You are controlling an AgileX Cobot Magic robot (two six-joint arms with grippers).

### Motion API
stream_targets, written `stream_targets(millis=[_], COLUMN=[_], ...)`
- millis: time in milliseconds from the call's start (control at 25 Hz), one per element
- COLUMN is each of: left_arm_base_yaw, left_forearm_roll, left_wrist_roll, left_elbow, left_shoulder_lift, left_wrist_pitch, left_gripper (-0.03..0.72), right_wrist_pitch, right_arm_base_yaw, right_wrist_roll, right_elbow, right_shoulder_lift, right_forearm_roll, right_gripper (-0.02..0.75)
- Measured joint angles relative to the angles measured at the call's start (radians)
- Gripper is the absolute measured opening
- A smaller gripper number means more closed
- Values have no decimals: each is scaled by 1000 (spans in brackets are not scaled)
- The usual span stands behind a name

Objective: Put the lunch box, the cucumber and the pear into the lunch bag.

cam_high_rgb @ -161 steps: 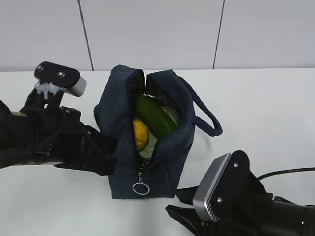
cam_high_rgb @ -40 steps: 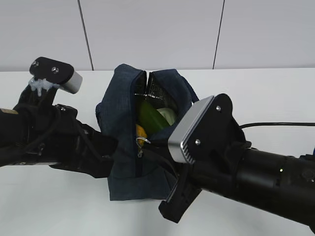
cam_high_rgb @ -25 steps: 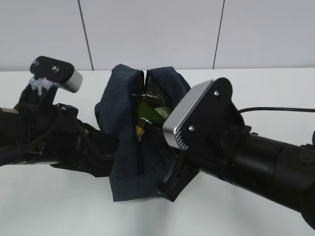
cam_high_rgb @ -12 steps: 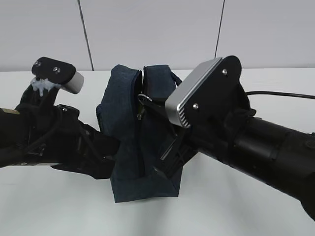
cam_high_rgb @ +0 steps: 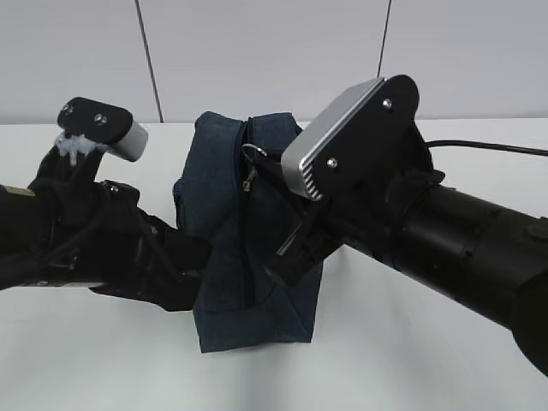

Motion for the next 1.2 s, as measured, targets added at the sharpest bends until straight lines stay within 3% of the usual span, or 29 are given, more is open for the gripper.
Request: stream_targets(millis=[520,1200], left_arm_base_yaw=[0,0], left_forearm_roll=[23,41], left_wrist_roll=[0,0], left_elbow=[0,0], left_shoulder_lift=[0,1], left_wrist_pitch=[25,73], left_gripper=[3,3], right_wrist_pitch=[88,430], right_arm_base_yaw=[0,0], right_wrist_roll=[41,117], right_elbow=[-55,-208], right_shoulder_lift=[0,-37], right_forearm_roll=[5,-43], right_gripper=[0,0])
